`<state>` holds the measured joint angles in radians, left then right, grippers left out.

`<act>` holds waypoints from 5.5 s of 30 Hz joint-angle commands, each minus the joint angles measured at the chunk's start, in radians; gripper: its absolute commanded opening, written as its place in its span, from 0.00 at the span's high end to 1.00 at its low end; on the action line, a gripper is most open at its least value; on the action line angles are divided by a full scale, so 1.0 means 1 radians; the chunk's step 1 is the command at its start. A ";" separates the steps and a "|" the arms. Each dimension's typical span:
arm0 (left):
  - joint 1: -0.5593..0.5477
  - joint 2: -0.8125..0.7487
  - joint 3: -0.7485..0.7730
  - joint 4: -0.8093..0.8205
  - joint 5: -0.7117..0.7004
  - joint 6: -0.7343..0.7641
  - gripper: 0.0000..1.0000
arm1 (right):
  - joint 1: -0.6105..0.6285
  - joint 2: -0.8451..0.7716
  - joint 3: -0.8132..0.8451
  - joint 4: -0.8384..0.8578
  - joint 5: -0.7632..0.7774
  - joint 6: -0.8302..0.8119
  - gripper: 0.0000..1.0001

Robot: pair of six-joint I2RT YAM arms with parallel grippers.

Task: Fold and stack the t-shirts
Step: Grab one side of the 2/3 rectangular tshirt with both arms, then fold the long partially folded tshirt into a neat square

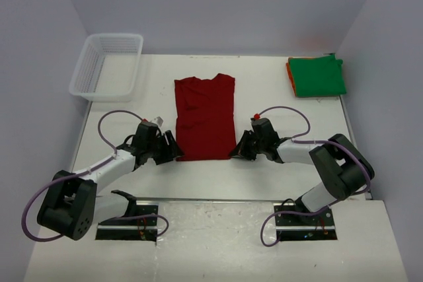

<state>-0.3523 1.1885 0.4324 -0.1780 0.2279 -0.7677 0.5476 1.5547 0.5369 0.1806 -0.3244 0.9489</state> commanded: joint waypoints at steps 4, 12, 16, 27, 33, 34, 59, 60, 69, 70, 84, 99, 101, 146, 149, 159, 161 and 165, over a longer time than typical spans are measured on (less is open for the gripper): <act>0.012 0.063 -0.072 0.045 0.086 -0.001 0.41 | -0.003 -0.012 -0.020 -0.064 0.065 -0.033 1.00; 0.012 -0.016 -0.073 -0.043 0.116 -0.018 0.43 | -0.003 0.004 -0.008 -0.061 0.054 -0.032 1.00; 0.012 -0.046 -0.083 -0.069 0.091 -0.013 0.43 | -0.003 0.004 -0.002 -0.055 0.050 -0.032 1.00; 0.012 0.068 -0.095 0.032 0.091 -0.016 0.43 | -0.003 -0.033 -0.014 -0.076 0.062 -0.041 1.00; 0.012 0.100 -0.087 0.045 0.080 -0.012 0.46 | -0.003 -0.044 -0.017 -0.079 0.067 -0.041 1.00; 0.012 0.103 -0.087 0.045 0.079 -0.010 0.48 | -0.003 -0.041 -0.017 -0.079 0.065 -0.042 1.00; 0.013 0.135 -0.027 -0.038 0.031 -0.016 0.57 | -0.003 -0.084 -0.021 -0.105 0.067 -0.055 1.00; 0.012 0.147 -0.026 -0.032 0.036 -0.018 0.58 | -0.003 -0.087 -0.020 -0.107 0.067 -0.055 1.00; 0.013 0.175 -0.038 0.012 0.071 -0.010 0.98 | -0.003 -0.087 -0.018 -0.112 0.068 -0.059 1.00; 0.012 0.175 -0.038 0.008 0.073 -0.008 1.00 | -0.003 -0.085 -0.018 -0.110 0.068 -0.059 1.00; 0.006 -0.130 -0.029 -0.156 0.047 0.054 1.00 | 0.076 -0.182 0.037 -0.254 0.205 -0.229 1.00; -0.043 -0.443 -0.003 -0.319 0.033 0.010 1.00 | 0.210 -0.386 0.113 -0.499 0.383 -0.246 1.00; -0.043 -0.457 0.009 -0.342 0.028 0.008 1.00 | 0.210 -0.421 0.107 -0.513 0.380 -0.246 1.00; -0.039 -0.147 0.471 -0.404 -0.197 0.188 1.00 | 0.177 -0.300 0.532 -0.785 0.444 -0.389 1.00; -0.030 -0.065 0.505 -0.374 -0.214 0.209 1.00 | 0.135 -0.256 0.555 -0.783 0.443 -0.407 1.00; -0.016 0.089 0.646 -0.334 -0.223 0.231 1.00 | 0.034 -0.108 0.690 -0.780 0.395 -0.470 1.00; -0.010 0.114 0.663 -0.330 -0.223 0.235 1.00 | 0.023 -0.071 0.716 -0.782 0.375 -0.479 1.00; 0.007 0.155 0.733 -0.341 -0.223 0.246 1.00 | 0.008 -0.018 0.793 -0.788 0.367 -0.492 1.00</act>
<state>-0.3687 1.3293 1.0897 -0.5400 0.0589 -0.5686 0.5720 1.5188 1.2583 -0.5831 0.0338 0.4995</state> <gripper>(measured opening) 0.010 0.023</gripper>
